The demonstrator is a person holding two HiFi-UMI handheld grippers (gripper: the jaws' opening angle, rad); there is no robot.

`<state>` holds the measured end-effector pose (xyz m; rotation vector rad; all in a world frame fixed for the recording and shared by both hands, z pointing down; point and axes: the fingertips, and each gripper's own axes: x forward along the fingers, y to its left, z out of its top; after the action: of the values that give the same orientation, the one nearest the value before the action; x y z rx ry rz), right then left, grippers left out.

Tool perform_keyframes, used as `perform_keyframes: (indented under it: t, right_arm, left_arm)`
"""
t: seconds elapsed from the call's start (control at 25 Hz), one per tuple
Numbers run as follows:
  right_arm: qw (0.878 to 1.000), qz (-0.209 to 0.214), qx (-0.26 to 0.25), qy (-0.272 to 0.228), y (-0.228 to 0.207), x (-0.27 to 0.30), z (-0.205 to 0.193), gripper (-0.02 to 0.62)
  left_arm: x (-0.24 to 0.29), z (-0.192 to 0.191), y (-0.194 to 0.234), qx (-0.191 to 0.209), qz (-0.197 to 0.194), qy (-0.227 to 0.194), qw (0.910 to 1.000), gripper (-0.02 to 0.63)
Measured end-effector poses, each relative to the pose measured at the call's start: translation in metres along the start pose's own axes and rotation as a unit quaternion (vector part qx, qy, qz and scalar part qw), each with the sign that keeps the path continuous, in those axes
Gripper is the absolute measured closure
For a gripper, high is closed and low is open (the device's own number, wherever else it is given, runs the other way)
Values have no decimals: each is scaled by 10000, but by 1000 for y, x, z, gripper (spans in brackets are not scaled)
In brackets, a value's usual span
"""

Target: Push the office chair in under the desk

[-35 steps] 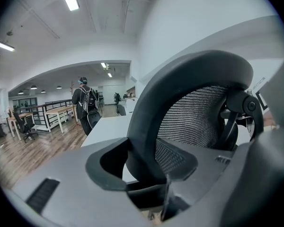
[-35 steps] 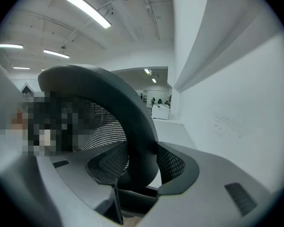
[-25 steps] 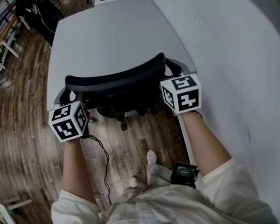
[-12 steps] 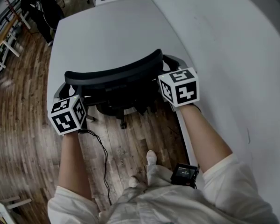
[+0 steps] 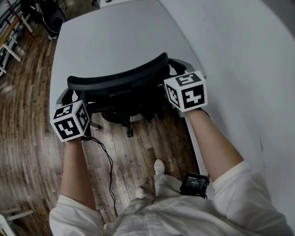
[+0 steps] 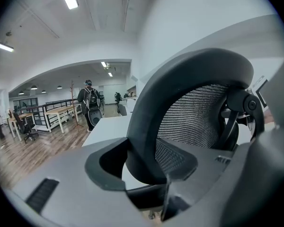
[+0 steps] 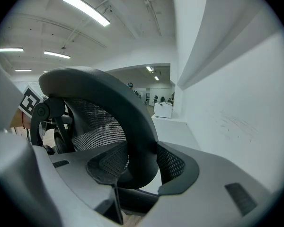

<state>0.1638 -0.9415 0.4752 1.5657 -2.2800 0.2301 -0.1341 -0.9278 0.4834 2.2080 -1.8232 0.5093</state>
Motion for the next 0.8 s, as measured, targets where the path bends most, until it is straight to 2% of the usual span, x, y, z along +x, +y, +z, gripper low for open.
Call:
perform_keyframes:
  t: [0.24, 0.48, 0.6, 0.68, 0.8]
  right_arm:
    - [9999, 93, 84, 2, 0, 2, -1, 387]
    - [9983, 424, 390, 14, 1, 2, 2, 373]
    - [9985, 530, 62, 88, 6, -1, 1, 341]
    - [9981, 573, -170, 162, 9, -6, -3, 336]
    - [9978, 637, -100, 152, 13, -16, -9, 336]
  left_arm:
    - [1, 0, -2, -117, -188, -44, 9997, 416]
    - [0, 2, -15, -63, -646, -103, 9978, 305]
    - [-5, 1, -18, -3, -827, -167, 9964, 290]
    - [-13, -4, -16, 111, -809, -161, 9965, 290]
    - [-28, -10, -12, 69, -726, -229, 9971, 290]
